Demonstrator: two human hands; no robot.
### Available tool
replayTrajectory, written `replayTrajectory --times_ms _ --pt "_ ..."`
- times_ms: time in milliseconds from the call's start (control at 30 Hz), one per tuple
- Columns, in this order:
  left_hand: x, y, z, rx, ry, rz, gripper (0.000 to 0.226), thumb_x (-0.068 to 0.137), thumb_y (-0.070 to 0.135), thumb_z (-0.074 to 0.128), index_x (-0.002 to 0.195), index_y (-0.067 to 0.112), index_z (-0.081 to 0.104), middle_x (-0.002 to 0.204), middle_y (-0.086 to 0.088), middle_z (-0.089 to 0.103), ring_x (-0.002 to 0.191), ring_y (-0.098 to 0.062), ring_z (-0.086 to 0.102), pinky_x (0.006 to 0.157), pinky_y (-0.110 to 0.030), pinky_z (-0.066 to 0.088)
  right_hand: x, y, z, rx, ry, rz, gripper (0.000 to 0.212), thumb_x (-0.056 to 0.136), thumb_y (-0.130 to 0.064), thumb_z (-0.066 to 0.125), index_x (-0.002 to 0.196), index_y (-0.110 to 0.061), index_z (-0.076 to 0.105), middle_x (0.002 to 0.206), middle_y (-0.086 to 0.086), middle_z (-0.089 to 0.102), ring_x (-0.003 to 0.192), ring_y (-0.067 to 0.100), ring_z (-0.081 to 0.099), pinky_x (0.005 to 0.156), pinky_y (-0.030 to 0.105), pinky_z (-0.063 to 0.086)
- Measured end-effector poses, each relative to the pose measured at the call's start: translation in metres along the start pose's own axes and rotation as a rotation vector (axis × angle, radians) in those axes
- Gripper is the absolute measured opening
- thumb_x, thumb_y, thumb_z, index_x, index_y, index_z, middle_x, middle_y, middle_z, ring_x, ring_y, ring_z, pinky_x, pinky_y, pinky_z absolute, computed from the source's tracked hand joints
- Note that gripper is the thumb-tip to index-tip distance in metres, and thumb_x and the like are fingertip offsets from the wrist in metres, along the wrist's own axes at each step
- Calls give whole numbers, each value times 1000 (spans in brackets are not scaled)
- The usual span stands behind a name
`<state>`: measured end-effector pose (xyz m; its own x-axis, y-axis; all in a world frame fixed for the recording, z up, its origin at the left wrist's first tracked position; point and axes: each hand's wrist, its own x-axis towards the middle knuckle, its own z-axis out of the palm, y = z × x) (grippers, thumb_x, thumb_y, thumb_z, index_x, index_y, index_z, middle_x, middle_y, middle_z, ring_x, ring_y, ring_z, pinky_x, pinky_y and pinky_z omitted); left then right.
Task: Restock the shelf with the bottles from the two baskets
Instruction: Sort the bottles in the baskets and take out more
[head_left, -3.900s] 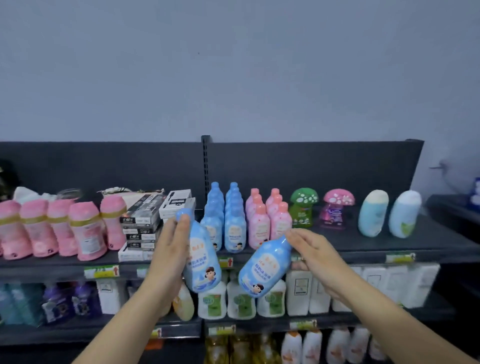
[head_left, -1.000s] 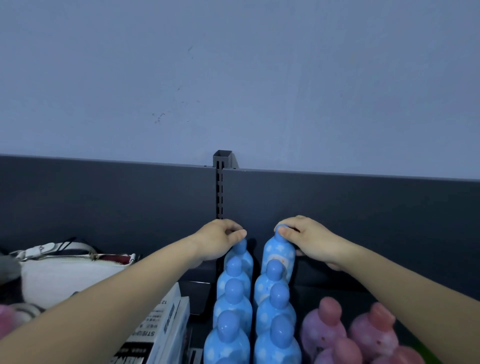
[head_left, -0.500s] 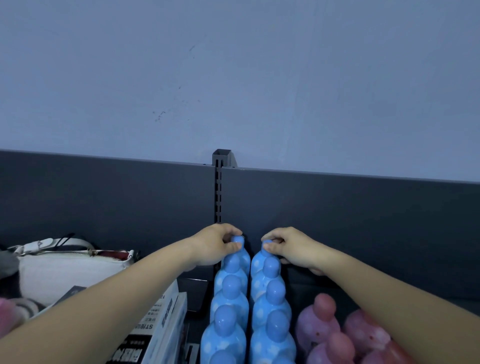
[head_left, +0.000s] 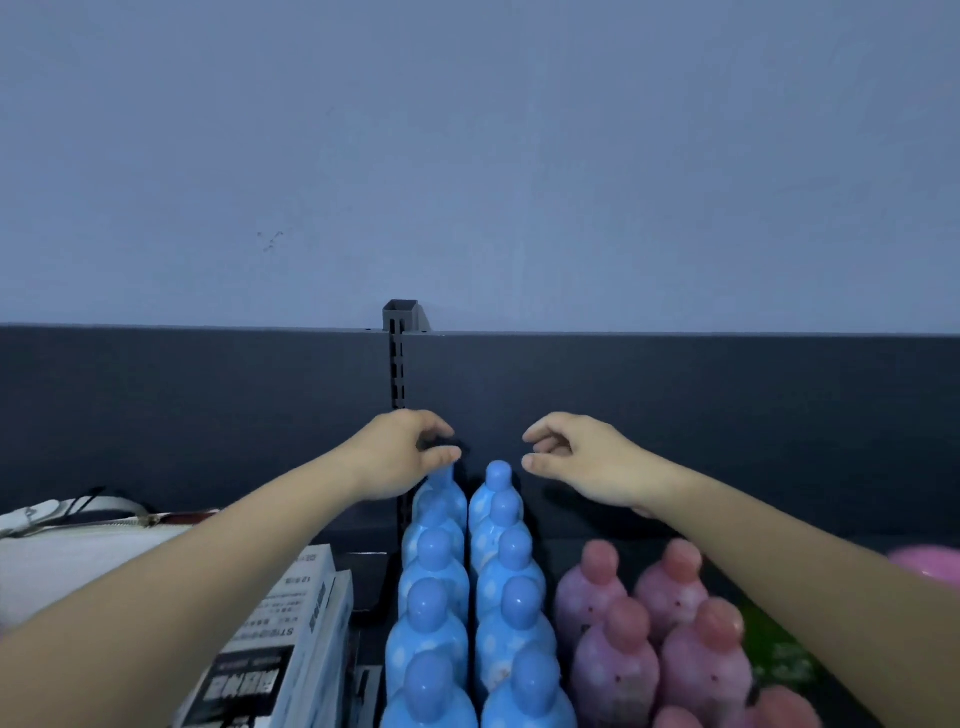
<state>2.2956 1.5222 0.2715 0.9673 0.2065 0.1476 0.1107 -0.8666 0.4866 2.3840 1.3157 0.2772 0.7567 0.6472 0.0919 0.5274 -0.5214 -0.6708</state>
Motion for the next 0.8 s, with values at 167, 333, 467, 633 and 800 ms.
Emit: replayTrajectory --times_ms 167,333,467,633,800 --pt "-25 21 -15 134 45 222 33 88 45 57 118 30 60 111 13 57 97 -4 55 87 -21 43 -50 -11 -31 -15 100 -45 22 86 -27 66 107 -23 62 107 -6 65 100 8 60 96 25 46" --pt "-55 38 -24 126 143 310 21 86 42 60 105 33 65 97 17 57 87 3 55 78 -18 42 -87 -16 -45 8 172 -57 17 86 -27 66 102 -24 64 103 -8 65 98 5 60 90 19 45" --pt "-91 53 -24 117 213 288 18 86 39 63 101 31 67 93 11 58 86 -2 57 84 -27 48 -112 -22 -45 11 188 -95 16 86 -25 66 102 -23 65 100 -10 65 98 6 61 90 20 45" --pt "-164 72 -17 148 342 214 14 87 38 60 97 32 67 83 14 55 76 2 54 71 -21 43 -157 -35 -51 7 191 -220 14 86 -26 65 100 -24 67 99 -13 66 94 2 60 85 18 45" --pt "-248 84 7 186 461 81 9 87 31 62 92 27 69 84 7 59 75 -8 57 71 -29 46 -213 -42 -37 92 129 -382 13 87 -20 64 99 -24 67 94 -16 66 86 -3 60 74 6 45"
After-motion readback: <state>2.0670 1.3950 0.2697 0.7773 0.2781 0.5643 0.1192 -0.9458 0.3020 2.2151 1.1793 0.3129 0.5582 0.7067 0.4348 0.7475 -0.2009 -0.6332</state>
